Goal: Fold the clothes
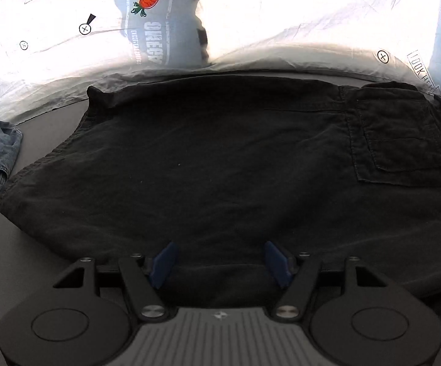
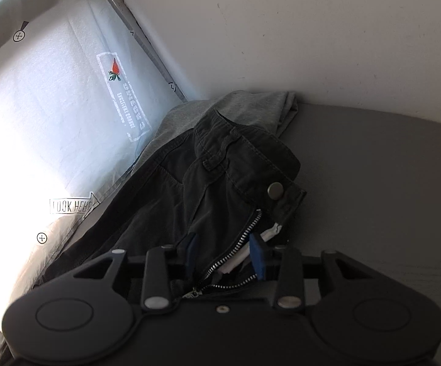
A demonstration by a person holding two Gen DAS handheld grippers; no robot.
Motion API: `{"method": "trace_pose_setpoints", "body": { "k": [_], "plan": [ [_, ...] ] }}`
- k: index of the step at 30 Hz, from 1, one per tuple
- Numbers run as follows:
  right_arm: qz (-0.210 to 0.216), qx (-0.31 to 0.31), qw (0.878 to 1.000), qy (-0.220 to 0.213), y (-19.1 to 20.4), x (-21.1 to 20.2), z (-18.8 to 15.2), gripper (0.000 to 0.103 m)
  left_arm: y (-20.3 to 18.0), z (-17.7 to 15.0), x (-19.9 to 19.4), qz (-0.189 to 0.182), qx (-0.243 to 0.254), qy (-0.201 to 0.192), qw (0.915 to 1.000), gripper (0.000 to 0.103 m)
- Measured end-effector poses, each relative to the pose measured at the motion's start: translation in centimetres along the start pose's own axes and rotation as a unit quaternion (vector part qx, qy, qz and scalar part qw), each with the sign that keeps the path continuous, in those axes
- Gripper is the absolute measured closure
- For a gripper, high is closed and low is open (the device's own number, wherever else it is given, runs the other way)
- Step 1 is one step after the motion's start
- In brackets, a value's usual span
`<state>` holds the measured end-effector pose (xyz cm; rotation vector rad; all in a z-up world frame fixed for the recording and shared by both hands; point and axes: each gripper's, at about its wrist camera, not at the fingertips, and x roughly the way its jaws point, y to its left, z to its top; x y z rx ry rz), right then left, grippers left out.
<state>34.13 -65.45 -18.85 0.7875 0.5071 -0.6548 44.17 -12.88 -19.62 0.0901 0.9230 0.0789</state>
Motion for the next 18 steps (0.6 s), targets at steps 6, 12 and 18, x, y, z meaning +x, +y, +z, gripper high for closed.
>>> {"method": "trace_pose_setpoints", "body": {
  "k": [6,12,18],
  "plan": [
    [0.008,0.020,0.999,0.030,0.3,4.1,-0.2,0.042,1.2,0.2,0.7,-0.007,-0.014,0.001,0.9999,0.016],
    [-0.024,0.027,0.999,0.030,0.8,5.6,0.2,0.063,1.7,0.2,1.0,-0.016,-0.027,0.003,0.9995,0.012],
    [-0.007,0.071,0.997,-0.010,-1.3,1.4,1.2,0.089,1.9,0.4,1.2,-0.021,-0.027,0.012,0.9994,0.010]
  ]
}}
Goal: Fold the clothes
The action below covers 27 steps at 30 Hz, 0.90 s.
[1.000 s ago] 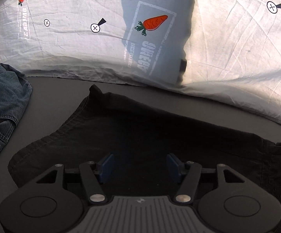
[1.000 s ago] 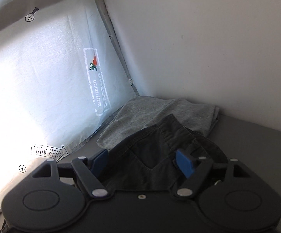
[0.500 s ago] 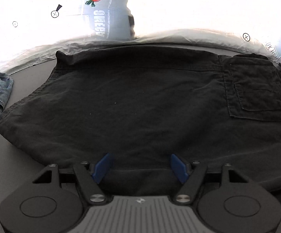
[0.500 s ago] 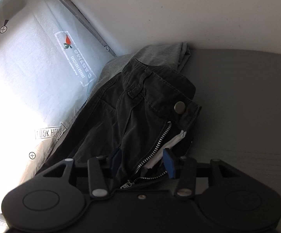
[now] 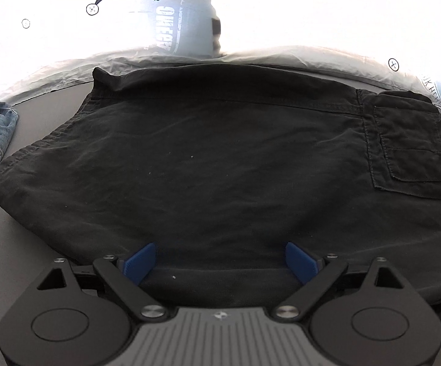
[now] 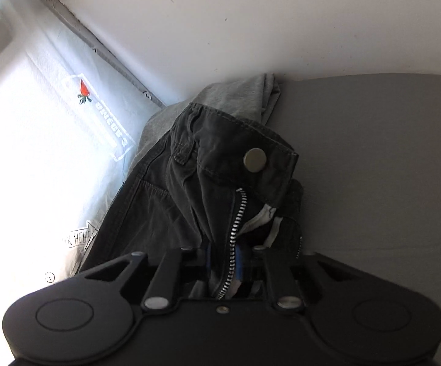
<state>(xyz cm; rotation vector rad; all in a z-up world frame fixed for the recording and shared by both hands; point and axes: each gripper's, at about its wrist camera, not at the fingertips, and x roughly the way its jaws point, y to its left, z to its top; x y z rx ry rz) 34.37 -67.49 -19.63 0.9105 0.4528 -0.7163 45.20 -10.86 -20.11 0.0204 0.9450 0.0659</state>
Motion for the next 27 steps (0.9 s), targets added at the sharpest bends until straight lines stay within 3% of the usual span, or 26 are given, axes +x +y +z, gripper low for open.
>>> {"method": "trace_pose_setpoints", "body": {
  "k": [3,6,8,10,15,18,21,24,27],
  "plan": [
    [-0.031,-0.045,0.998,0.029,-0.1,1.7,-0.7,0.085,0.1,0.0,0.1,0.000,-0.001,0.002,1.0000,0.008],
    [-0.060,-0.102,0.993,0.025,1.7,1.4,-1.2,0.076,0.2,0.0,0.3,-0.001,-0.002,0.004,1.0000,0.006],
    [-0.082,-0.177,0.981,0.005,3.6,0.5,-2.2,0.052,0.2,0.1,0.4,0.001,-0.003,0.006,1.0000,0.004],
    [-0.090,-0.258,0.962,-0.017,5.5,-0.6,-4.1,0.020,0.1,0.1,0.4,0.004,-0.004,0.007,1.0000,0.001],
    [-0.064,-0.400,0.914,-0.005,9.0,-3.1,-10.5,0.006,0.2,0.4,0.4,0.001,0.008,0.023,0.9997,0.000],
    [-0.048,-0.460,0.886,0.005,10.8,-4.5,-13.7,0.003,0.6,1.0,0.6,-0.011,0.028,0.052,0.9982,0.000],
    [-0.028,-0.531,0.847,0.001,12.4,-6.0,-17.8,0.002,1.0,1.3,0.7,-0.028,0.046,0.067,0.9963,0.000],
    [-0.041,-0.587,0.808,-0.019,14.2,-6.5,-20.9,0.002,1.5,0.8,0.7,-0.042,0.059,0.057,0.9958,0.000],
    [-0.039,-0.605,0.795,-0.028,16.0,-6.4,-22.1,0.002,1.3,0.6,0.6,-0.040,0.064,0.050,0.9959,0.000]
  ]
}}
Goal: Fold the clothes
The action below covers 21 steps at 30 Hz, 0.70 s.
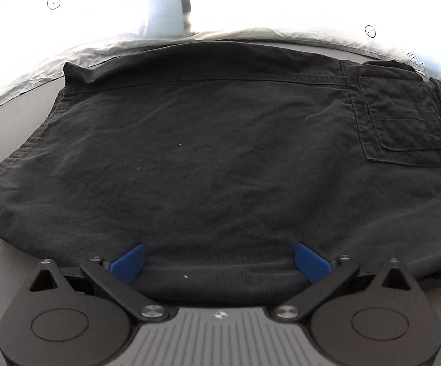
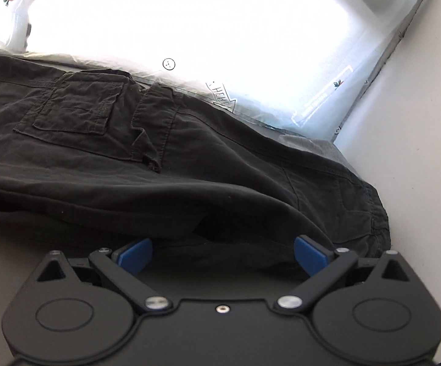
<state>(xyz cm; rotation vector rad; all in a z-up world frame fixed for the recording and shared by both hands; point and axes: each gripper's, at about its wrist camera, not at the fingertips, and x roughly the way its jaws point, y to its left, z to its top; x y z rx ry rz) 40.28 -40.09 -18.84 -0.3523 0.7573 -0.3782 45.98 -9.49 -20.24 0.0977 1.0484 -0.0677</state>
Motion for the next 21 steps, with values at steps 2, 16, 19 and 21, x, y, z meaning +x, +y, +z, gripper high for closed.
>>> {"method": "trace_pose_setpoints", "body": {
  "k": [2,16,19,21],
  "plan": [
    [0.009,-0.017,1.000,0.000,0.6,0.3,1.0,0.002,0.1,-0.1,0.0,-0.002,0.002,-0.004,1.0000,0.000],
    [-0.016,-0.047,0.998,0.027,3.3,3.5,3.5,0.001,0.2,-1.1,-0.3,-0.013,0.008,-0.052,0.9986,0.000],
    [-0.068,-0.134,0.987,0.049,4.7,4.5,1.4,0.001,0.3,-1.4,-0.3,-0.021,0.015,-0.066,0.9975,0.000],
    [-0.071,-0.130,0.988,0.050,4.4,4.6,0.9,0.000,0.2,-1.5,-0.2,-0.022,0.016,-0.072,0.9971,0.000]
  ]
}}
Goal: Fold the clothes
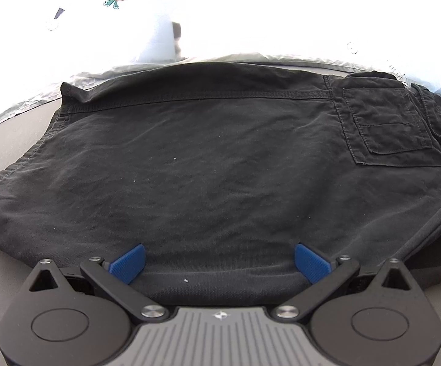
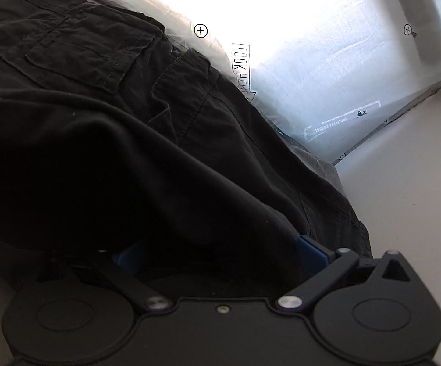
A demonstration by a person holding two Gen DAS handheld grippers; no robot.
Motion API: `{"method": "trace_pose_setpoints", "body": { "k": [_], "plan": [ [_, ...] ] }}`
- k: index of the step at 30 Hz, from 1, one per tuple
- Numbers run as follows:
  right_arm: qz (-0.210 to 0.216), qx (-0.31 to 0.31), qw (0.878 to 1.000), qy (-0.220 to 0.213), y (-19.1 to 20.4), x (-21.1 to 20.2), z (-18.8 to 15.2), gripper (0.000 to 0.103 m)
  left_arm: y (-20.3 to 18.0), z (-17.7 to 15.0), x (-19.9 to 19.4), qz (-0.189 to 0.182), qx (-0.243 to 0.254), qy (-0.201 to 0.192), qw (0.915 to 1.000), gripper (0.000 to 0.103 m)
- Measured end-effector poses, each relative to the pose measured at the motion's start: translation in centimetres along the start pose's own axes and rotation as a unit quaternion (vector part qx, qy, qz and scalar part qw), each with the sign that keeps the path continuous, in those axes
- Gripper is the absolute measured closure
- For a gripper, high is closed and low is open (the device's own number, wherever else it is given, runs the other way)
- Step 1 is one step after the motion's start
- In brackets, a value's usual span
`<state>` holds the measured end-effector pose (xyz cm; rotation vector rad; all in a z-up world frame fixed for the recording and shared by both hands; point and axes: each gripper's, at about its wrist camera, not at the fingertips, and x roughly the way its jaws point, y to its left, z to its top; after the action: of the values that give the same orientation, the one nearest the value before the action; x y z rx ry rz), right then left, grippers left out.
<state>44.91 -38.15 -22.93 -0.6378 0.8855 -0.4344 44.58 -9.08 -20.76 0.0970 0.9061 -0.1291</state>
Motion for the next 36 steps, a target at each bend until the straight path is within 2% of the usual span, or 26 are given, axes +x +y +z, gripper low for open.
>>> {"method": "trace_pose_setpoints", "body": {
  "k": [2,5,7,10,13,17,20,23,26,31,34,36],
  "plan": [
    [-0.009,0.001,1.000,-0.001,-0.1,0.3,0.1,0.000,-0.1,0.0,0.0,0.001,-0.002,-0.004,1.0000,0.000],
    [-0.064,-0.026,0.998,0.002,0.2,2.1,0.3,0.000,-0.2,0.1,0.1,0.006,-0.007,-0.003,1.0000,0.000],
    [-0.069,0.008,0.998,0.009,-0.8,3.0,0.1,0.000,-0.2,0.3,0.1,0.008,-0.011,-0.002,0.9999,0.000],
    [-0.109,0.003,0.993,0.040,-1.7,3.9,-0.5,0.000,-0.1,0.1,0.1,0.007,-0.011,-0.004,0.9999,0.000],
    [-0.126,-0.005,0.992,0.026,-2.4,2.2,-1.6,0.000,-0.1,0.2,0.1,0.008,-0.013,-0.003,0.9999,0.000],
    [-0.171,-0.011,0.985,-0.017,-3.3,-2.1,-3.7,0.001,-0.2,0.3,0.2,0.010,-0.016,0.000,0.9998,0.000],
    [-0.152,0.013,0.988,-0.002,-4.2,-3.3,-6.2,0.000,-0.3,0.5,0.2,0.010,-0.017,0.005,0.9998,0.000],
    [-0.105,0.025,0.994,0.022,-4.5,-3.1,-7.8,0.001,-0.2,0.6,0.3,0.009,-0.015,0.008,0.9998,0.000],
    [-0.109,0.010,0.994,0.005,-4.1,-4.4,-7.4,0.001,-0.1,0.8,0.4,0.009,-0.016,0.014,0.9997,0.000],
    [-0.072,-0.012,0.996,0.048,-2.6,-3.6,-7.7,0.001,-0.2,0.7,0.3,0.008,-0.015,0.008,0.9998,0.000],
    [-0.064,0.034,0.997,0.032,-3.4,-6.7,-7.5,0.001,-0.2,0.4,0.1,0.007,-0.015,-0.002,0.9999,0.000],
    [-0.033,0.080,0.996,0.001,-4.4,-8.7,-7.0,0.002,-0.2,0.1,0.0,0.008,-0.015,-0.013,0.9998,0.000]
  ]
}}
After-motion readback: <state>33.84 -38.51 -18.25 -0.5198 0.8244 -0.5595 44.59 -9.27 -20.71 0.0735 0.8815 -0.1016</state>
